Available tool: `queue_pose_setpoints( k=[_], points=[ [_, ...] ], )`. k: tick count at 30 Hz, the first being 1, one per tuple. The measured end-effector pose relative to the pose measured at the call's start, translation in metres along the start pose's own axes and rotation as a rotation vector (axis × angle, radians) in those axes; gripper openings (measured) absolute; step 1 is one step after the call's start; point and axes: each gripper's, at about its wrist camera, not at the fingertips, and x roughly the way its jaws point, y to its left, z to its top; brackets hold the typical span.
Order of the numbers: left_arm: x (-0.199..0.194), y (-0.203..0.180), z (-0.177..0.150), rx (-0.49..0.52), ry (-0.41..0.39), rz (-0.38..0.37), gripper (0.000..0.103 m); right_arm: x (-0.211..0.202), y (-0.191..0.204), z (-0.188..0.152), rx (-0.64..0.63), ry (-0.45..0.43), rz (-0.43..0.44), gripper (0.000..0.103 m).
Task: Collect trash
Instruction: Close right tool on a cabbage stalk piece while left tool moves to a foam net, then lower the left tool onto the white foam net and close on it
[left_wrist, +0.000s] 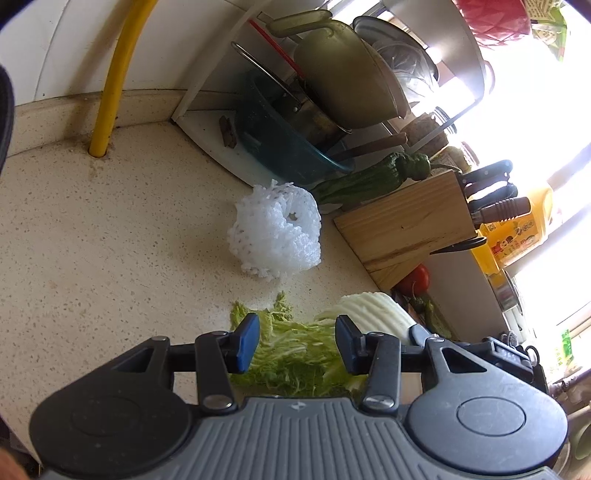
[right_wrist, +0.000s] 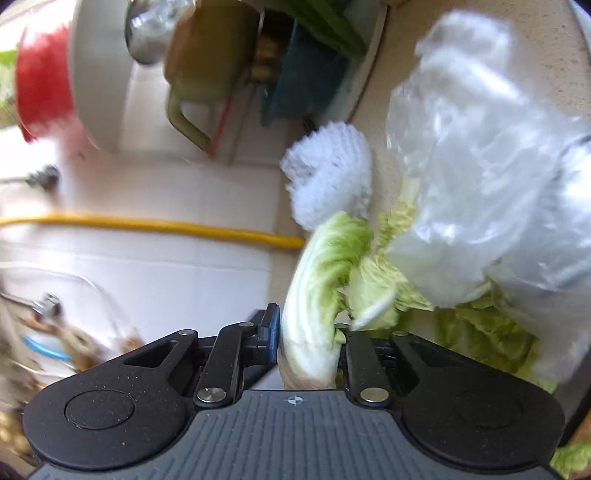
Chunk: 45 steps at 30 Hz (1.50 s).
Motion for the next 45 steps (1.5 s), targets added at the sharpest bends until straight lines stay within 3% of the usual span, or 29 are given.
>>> queue_pose_setpoints(
  k=[4, 9, 11, 16, 20, 27, 32, 36, 45],
  points=[
    [0.003, -0.009, 0.000, 0.033, 0.014, -0.027, 0.042, -0.019, 0.003, -0.002, 0.034, -0.055, 0.066, 0.021],
    [0.014, -0.025, 0.002, 0.094, 0.041, -0.053, 0.042, -0.044, 0.018, -0.002, -0.020, -0.131, 0.063, 0.021],
    [0.021, -0.030, 0.011, 0.120, 0.016, -0.057, 0.043, -0.056, 0.027, 0.000, -0.069, -0.168, 0.041, 0.021],
    [0.043, -0.025, 0.042, 0.044, -0.042, -0.067, 0.043, -0.075, 0.035, 0.005, -0.112, -0.238, 0.020, 0.022],
    [0.059, -0.027, 0.060, 0.054, -0.069, -0.045, 0.047, -0.077, 0.030, 0.002, -0.105, -0.240, 0.009, 0.023],
    [0.076, -0.032, 0.073, 0.091, -0.046, -0.046, 0.048, -0.079, 0.031, 0.002, -0.105, -0.268, -0.002, 0.023],
    [0.082, -0.034, 0.078, 0.171, -0.065, 0.071, 0.049, -0.088, 0.037, 0.001, -0.115, -0.307, -0.004, 0.024],
    [0.085, -0.036, 0.076, 0.208, -0.052, 0.050, 0.061, -0.092, 0.039, 0.000, -0.123, -0.326, -0.009, 0.025],
    [0.118, -0.055, 0.054, 0.430, 0.040, 0.141, 0.064, -0.086, 0.041, -0.001, -0.147, -0.315, -0.039, 0.025]
  ],
)
